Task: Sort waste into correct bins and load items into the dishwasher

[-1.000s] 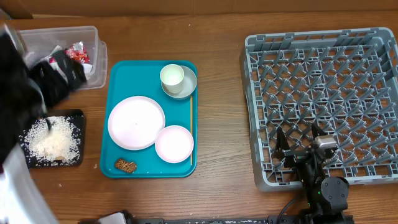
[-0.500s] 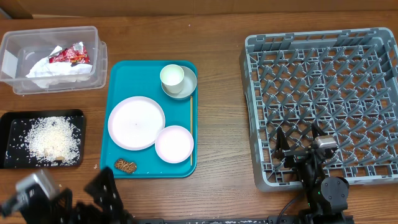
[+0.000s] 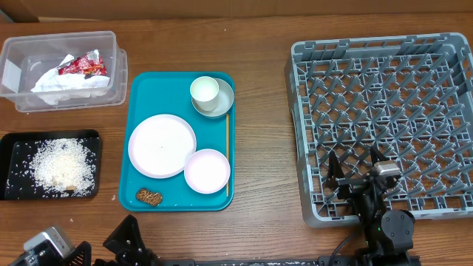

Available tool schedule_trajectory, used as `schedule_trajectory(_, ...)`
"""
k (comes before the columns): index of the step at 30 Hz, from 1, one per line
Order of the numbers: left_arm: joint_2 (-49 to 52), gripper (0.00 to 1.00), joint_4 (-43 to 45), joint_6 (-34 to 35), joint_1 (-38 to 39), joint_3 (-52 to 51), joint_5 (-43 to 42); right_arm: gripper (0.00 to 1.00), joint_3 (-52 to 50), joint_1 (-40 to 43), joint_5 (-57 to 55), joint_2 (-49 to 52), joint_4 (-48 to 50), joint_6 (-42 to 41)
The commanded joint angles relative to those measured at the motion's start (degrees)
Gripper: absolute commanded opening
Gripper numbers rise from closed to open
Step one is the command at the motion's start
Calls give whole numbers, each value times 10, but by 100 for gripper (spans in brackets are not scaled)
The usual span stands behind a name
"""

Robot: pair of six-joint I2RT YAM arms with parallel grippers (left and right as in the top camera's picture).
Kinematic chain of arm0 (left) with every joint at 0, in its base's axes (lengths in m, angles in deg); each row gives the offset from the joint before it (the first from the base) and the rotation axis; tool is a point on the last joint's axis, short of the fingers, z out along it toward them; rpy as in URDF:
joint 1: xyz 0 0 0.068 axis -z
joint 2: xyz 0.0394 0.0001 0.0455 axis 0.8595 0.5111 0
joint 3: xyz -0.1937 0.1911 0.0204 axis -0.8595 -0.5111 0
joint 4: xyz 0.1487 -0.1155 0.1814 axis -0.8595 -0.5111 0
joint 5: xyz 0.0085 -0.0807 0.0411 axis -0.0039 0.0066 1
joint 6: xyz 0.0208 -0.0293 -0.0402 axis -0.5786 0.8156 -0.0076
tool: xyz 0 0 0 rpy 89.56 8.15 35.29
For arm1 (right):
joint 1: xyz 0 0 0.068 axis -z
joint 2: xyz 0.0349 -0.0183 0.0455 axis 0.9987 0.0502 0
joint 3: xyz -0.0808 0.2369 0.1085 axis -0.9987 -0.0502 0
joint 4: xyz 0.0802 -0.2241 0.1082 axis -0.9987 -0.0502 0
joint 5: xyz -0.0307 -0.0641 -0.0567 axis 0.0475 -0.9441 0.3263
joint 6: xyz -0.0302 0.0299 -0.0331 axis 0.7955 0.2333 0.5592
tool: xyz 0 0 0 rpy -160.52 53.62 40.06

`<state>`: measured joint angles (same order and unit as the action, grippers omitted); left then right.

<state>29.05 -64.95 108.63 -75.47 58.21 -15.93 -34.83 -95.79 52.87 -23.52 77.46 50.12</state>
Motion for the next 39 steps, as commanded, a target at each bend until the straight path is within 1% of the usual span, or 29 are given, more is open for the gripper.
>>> schedule_trajectory(1, -6, 100, -1, -25, 2, -7, 13, 100, -6, 1, -4, -6, 4, 3)
schedule_trajectory(4, -6, 100, 7, -54, 2, -24, 12, 100, -6, 1, -4, -6, 4, 3)
schedule_trajectory(5, -7, 100, 13, -54, 6, -34, 12, 100, -6, 1, -4, -6, 4, 3)
schedule_trajectory(7, -7, 100, 45, -55, 20, -68, 9, 100, -6, 1, -4, -6, 5, 3)
schedule_trajectory(10, -19, 100, 115, -101, 44, -136, 0, 100, -6, 1, -4, -6, 4, 3)
schedule_trajectory(11, -33, 100, 158, -130, 56, -177, -14, 100, -6, 1, -4, -6, 4, 3)
schedule_trajectory(13, -57, 100, 231, -162, 73, -243, -37, 100, -6, 1, -4, -6, 4, 3)
schedule_trajectory(15, -97, 100, 334, -176, 96, -329, -56, 100, -6, 1, -4, -6, 4, 3)
schedule_trajectory(17, -135, 100, 429, -176, 119, -408, -56, 100, -6, 1, -4, -6, 4, 3)
schedule_trajectory(19, -179, 100, 536, -176, 146, -495, -45, 100, -6, 1, -4, -6, 4, 3)
schedule_trajectory(21, -219, 100, 619, -176, 165, -574, -18, 100, -6, 1, -4, -6, 4, 3)
schedule_trajectory(26, -264, 100, 705, -176, 169, -695, 42, 100, -6, 1, -4, -6, 4, 3)
schedule_trajectory(30, -293, 100, 797, -176, 169, -788, 101, 100, -6, 1, -4, -6, 4, 3)
schedule_trajectory(36, -334, 100, 875, -176, 169, -865, 137, 100, -6, 1, -4, -6, 4, 3)
schedule_trajectory(39, -333, 100, 930, -176, 169, -895, 143, 100, -6, 1, -4, -6, 4, 3)
